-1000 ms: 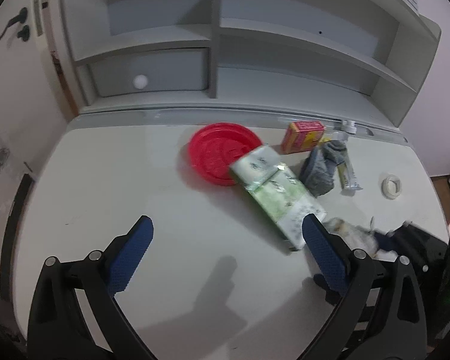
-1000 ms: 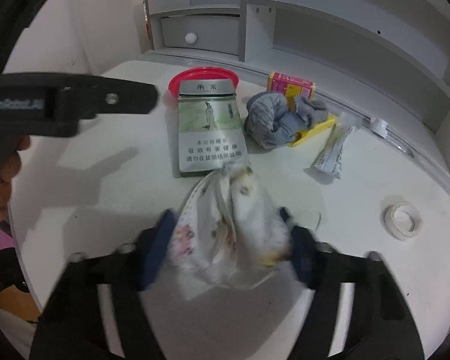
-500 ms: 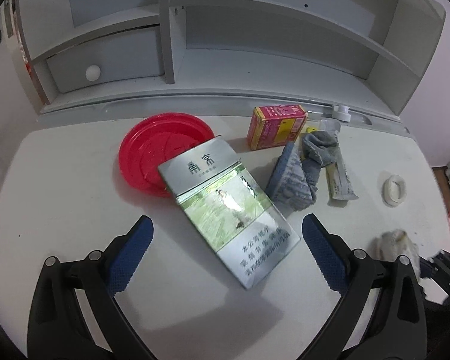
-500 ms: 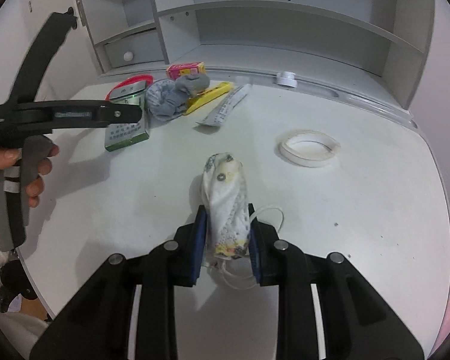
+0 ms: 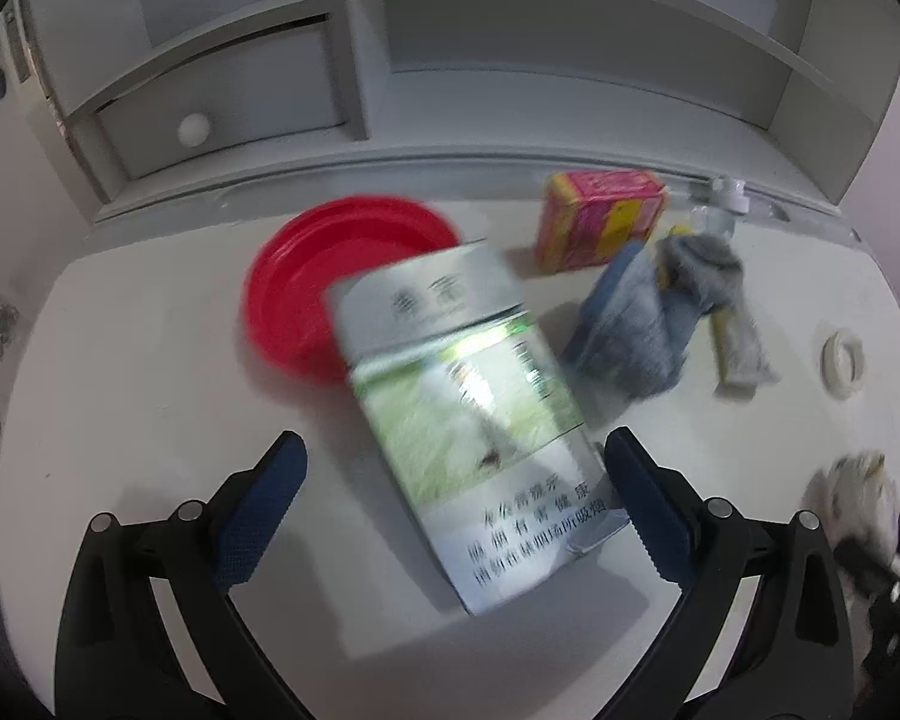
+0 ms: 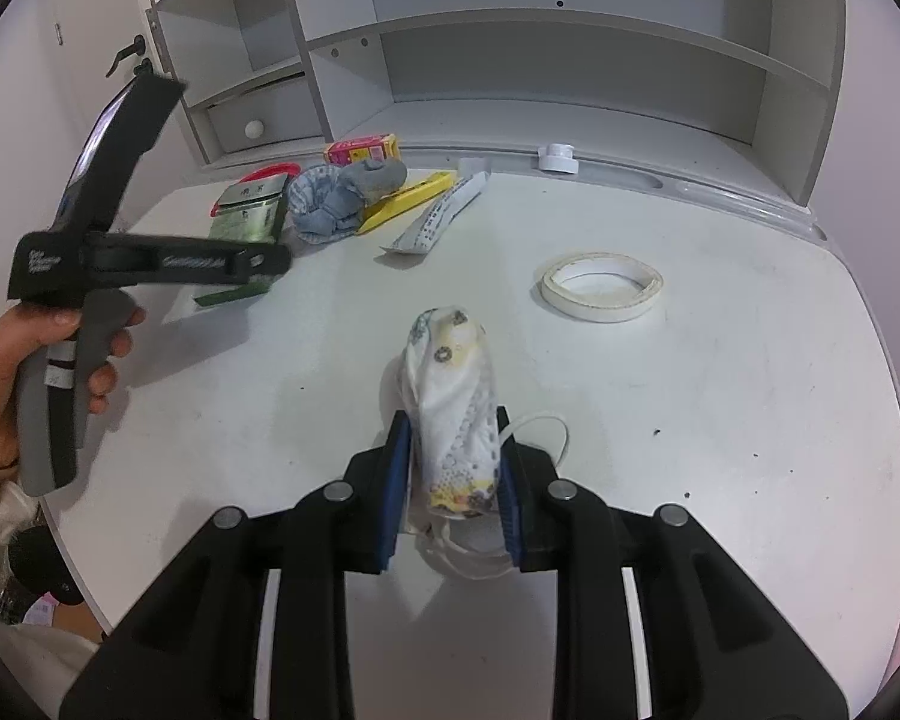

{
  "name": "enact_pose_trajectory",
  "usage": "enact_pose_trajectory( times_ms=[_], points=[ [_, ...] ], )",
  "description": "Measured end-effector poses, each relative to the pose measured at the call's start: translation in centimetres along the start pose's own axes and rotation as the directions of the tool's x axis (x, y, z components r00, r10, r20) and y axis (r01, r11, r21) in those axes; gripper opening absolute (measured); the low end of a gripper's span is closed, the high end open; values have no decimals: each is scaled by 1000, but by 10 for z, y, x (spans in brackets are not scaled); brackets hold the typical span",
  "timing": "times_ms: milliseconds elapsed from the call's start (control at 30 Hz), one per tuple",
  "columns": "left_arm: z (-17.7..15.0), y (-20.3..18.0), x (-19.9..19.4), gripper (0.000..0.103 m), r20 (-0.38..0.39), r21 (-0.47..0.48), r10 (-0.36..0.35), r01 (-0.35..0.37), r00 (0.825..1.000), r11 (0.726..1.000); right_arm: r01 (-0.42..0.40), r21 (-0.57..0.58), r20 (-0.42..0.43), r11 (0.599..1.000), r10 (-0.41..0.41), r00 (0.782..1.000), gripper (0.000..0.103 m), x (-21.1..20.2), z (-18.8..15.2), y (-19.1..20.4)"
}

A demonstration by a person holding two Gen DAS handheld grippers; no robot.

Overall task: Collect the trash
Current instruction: 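Grasp the white patterned mask with the right tool while the left tool grasps the silver-green cigarette pack, then carry the mask and cigarette pack over the black bin and open both tools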

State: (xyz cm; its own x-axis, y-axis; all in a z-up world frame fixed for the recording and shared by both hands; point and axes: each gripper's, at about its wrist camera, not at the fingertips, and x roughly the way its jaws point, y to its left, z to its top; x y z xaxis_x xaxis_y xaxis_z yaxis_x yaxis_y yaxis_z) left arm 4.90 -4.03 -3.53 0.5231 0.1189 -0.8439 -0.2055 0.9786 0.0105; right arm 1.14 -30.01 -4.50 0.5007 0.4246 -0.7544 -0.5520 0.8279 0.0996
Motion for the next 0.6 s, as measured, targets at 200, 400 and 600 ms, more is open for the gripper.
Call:
enact_pose_trajectory(
  times_ms=[200,400,600],
  points=[
    [-2,37,-6,96,12,-97,4,-3,1000,995,-8,8,15,1000,8,1000,26,0,-2,-1],
    [2,24,-7,53,46,-8,-1,1,999,1000,-5,28,20,1000,5,1000,26,-1,-2,-4],
    [-1,23,-9,53,60,19,-2,1,998,1000,2,63,26,998,-3,1000,25,-4,-3,-10]
  ],
)
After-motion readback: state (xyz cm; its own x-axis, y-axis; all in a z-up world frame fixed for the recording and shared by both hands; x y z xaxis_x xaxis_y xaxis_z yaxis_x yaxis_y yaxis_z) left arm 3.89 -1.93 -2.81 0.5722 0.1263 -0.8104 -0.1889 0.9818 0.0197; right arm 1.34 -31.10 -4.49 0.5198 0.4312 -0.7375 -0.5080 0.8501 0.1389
